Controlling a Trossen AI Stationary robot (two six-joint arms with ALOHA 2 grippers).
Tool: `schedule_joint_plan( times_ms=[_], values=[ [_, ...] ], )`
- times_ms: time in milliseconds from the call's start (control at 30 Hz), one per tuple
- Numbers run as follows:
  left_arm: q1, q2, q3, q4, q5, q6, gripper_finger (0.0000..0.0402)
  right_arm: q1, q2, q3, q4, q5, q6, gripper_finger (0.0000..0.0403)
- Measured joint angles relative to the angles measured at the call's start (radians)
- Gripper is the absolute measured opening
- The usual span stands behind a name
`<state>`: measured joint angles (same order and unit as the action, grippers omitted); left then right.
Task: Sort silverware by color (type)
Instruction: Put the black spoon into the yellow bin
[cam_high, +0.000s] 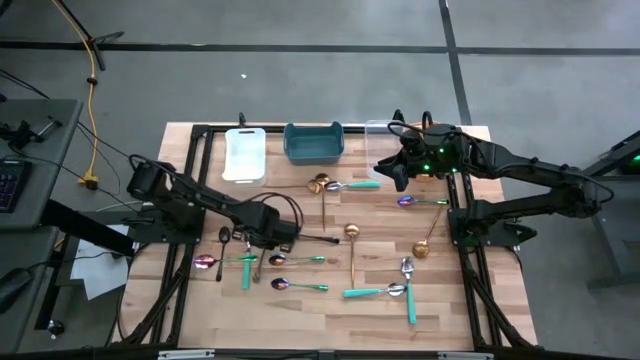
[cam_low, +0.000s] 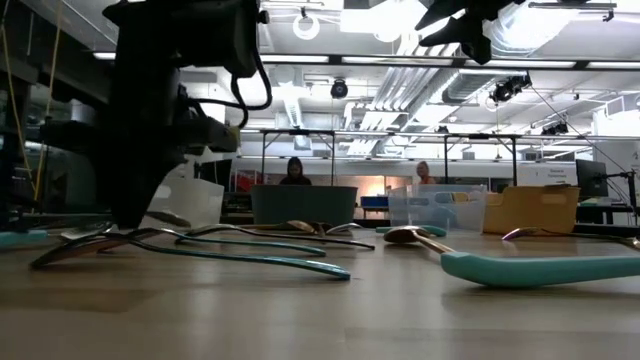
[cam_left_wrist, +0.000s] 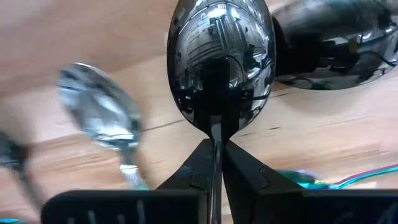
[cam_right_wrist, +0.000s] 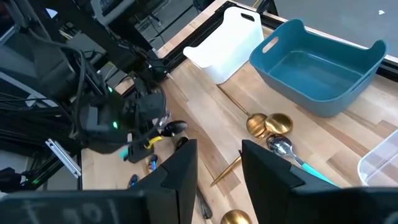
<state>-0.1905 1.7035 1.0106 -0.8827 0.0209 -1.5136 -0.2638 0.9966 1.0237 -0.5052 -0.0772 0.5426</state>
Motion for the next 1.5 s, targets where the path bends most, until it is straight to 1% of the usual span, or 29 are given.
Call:
schedule_joint_plan(
  times_ms=[133,233,300,367,500,567,633,700,767,833,900,1000,1100,1267,1333,1500],
  values=[
    [0.024,-0.092,0.0,0.004,0.0,0.059,0.0008,0.0,0.0,0.0,0.0,0.0,0.0,0.0119],
    [0.045,-0.198,0.0,0.004,-0.003,0.136,0.0008,0.0,0.0,0.0,0.001,-0.001,0.0,0.0119],
    [0.06,-0.29,0.0,0.009,-0.032,0.183,0.0007,0.0,0.0,0.0,0.001,-0.002,-0.001,0.0119],
    [0.08,-0.39,0.0,0.037,-0.087,0.249,0.0006,0.0,0.0,0.0,0.001,-0.002,-0.001,0.0119],
    [0.149,-0.565,0.0,0.166,-0.202,0.441,0.0006,0.001,0.0,0.0,0.018,-0.003,-0.002,0.0119],
    [0.199,-0.623,0.0,0.268,-0.24,0.565,0.0006,0.003,0.0,0.0,0.051,-0.005,0.001,0.0119],
    [0.25,-0.656,0.0,0.393,-0.25,0.705,0.0006,0.009,0.004,0.0,0.098,-0.008,-0.001,0.0119],
    [0.295,-0.667,0.001,0.534,-0.233,0.836,0.0006,0.016,0.008,0.0,0.135,-0.023,-0.003,0.0119],
    [0.33,-0.661,0.001,0.665,-0.185,0.942,0.0006,0.024,0.016,0.0,0.183,-0.048,-0.017,0.0119],
    [0.356,-0.638,0.001,0.807,-0.112,1.016,0.0006,0.034,0.027,0.0,0.215,-0.065,-0.036,0.0119],
    [0.381,-0.606,0.001,0.923,-0.028,1.049,0.0006,0.045,0.041,0.0,0.249,-0.09,-0.051,0.0119],
    [0.41,-0.551,0.001,1.081,0.095,1.033,0.0006,0.06,0.066,0.0,0.299,-0.12,-0.05,0.0119],
    [0.421,-0.492,0.001,1.201,0.183,1.013,0.0006,0.077,0.099,0.0,0.364,-0.16,-0.046,0.0119],
    [0.42,-0.417,0.001,1.348,0.306,0.966,0.0006,0.106,0.178,0.0,0.583,-0.228,-0.043,0.0119],
    [0.416,-0.389,0.001,1.393,0.318,0.962,0.0006,0.113,0.209,0.0,0.655,-0.239,-0.044,0.0119],
    [0.417,-0.351,0.0,1.428,0.328,0.943,0.0006,0.114,0.258,0.0,0.722,-0.24,-0.009,0.0119]
  ],
)
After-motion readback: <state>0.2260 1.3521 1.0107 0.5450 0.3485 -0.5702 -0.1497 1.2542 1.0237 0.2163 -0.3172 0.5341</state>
